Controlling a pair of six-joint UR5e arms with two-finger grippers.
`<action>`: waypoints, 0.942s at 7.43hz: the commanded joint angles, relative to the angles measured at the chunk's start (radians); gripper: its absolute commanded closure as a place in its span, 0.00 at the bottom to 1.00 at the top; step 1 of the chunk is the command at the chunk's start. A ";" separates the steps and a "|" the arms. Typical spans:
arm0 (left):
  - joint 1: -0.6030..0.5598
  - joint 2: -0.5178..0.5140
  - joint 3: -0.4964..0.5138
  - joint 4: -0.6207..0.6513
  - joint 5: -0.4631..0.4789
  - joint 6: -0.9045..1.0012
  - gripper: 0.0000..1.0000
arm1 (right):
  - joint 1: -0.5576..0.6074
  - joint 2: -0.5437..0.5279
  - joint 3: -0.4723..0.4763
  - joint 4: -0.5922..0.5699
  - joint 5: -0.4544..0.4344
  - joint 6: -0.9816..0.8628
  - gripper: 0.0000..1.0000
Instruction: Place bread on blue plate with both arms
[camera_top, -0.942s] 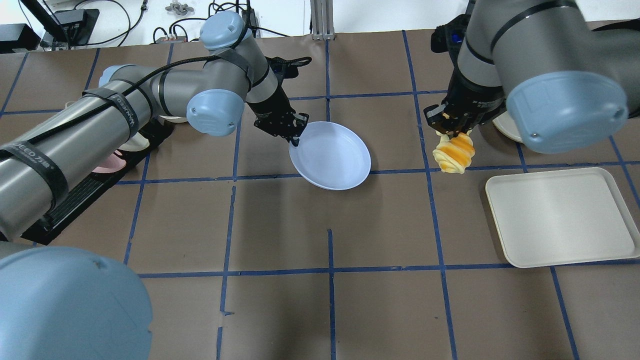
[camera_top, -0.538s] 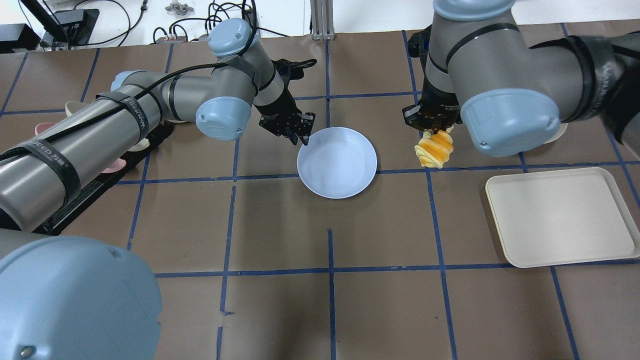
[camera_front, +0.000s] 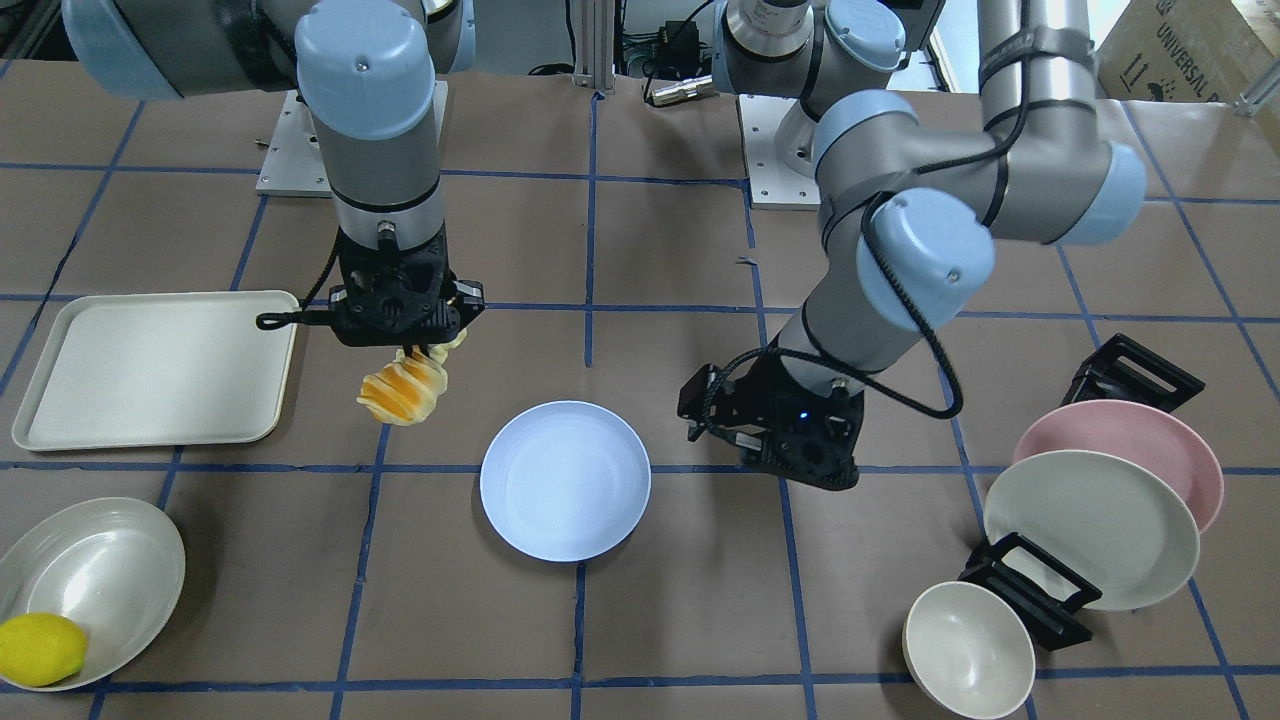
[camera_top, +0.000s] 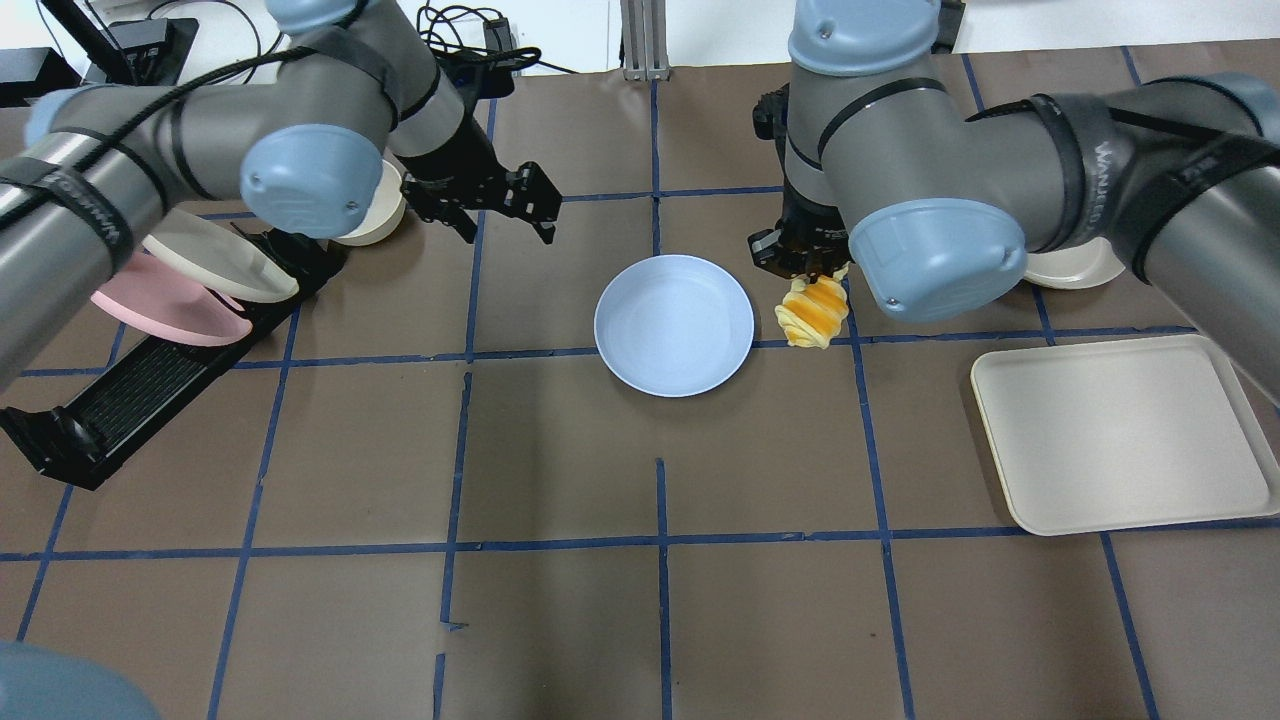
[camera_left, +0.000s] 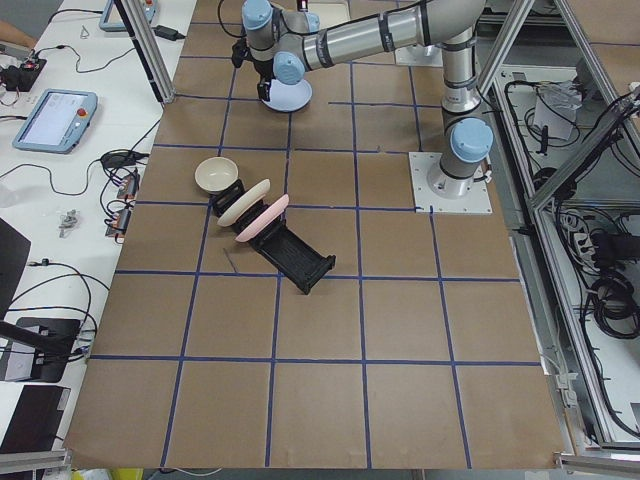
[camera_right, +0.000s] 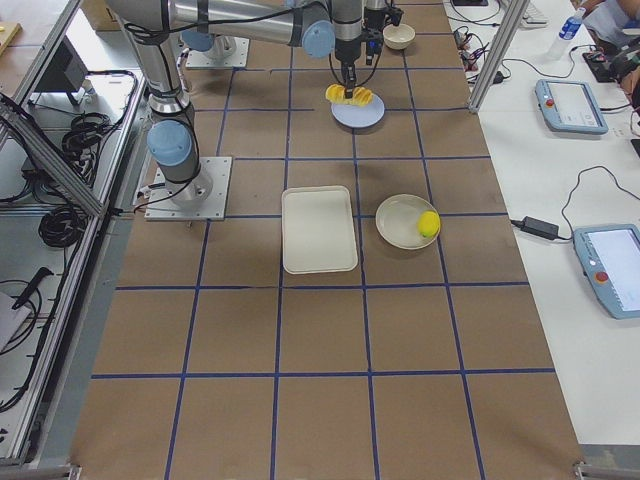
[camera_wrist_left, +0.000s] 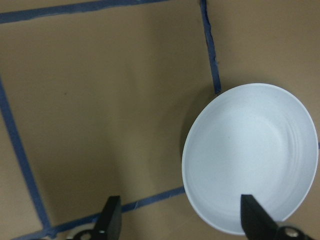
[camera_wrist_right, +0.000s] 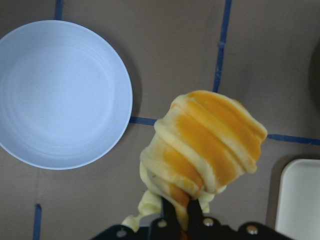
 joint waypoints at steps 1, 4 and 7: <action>0.019 0.194 -0.003 -0.191 0.166 0.025 0.00 | 0.047 0.071 -0.009 -0.075 0.029 -0.001 0.94; 0.025 0.321 0.016 -0.327 0.196 0.025 0.00 | 0.129 0.188 -0.012 -0.195 0.028 0.000 0.94; 0.027 0.277 0.055 -0.341 0.196 0.008 0.00 | 0.138 0.243 -0.011 -0.226 0.024 -0.004 0.93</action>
